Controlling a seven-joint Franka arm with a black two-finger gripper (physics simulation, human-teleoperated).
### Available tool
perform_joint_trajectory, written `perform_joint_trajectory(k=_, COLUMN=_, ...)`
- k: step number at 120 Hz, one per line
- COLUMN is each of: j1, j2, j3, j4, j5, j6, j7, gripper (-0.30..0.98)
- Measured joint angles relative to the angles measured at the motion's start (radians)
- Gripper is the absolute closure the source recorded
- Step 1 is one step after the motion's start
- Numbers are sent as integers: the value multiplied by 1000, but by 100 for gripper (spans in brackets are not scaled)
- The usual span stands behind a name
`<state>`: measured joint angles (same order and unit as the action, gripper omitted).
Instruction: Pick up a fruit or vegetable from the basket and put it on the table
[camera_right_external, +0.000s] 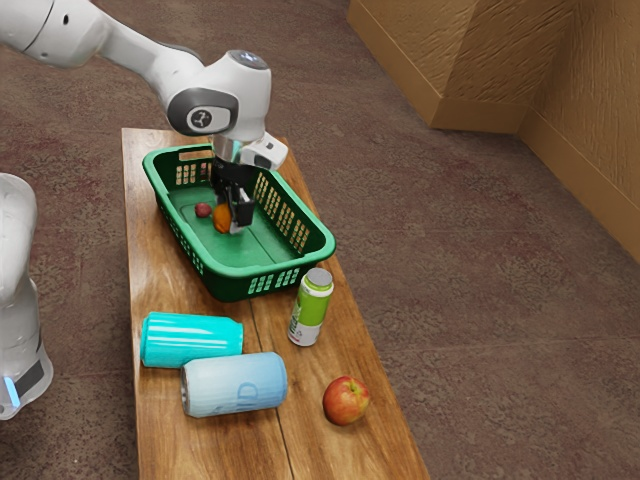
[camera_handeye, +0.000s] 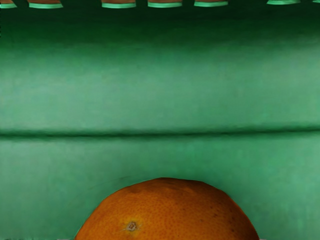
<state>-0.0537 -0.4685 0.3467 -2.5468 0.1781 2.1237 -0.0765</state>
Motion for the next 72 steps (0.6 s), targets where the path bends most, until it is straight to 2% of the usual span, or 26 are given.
perform_joint_trajectory(k=8, j1=0, j2=0, j3=0, j4=-1, j5=1, j6=0, j7=-4, gripper=28)
perform_joint_trajectory(k=15, j1=1, j2=0, j3=0, j4=-3, j5=4, j6=1, j7=-11, gripper=33)
perform_joint_trajectory(k=47, j1=0, j2=-11, j3=8, j4=7, j5=23, j6=-25, j7=-47, gripper=35)
perform_joint_trajectory(k=72, j1=-2, j2=-11, j3=-43, j4=118, j5=30, j6=-112, j7=-67, gripper=35)
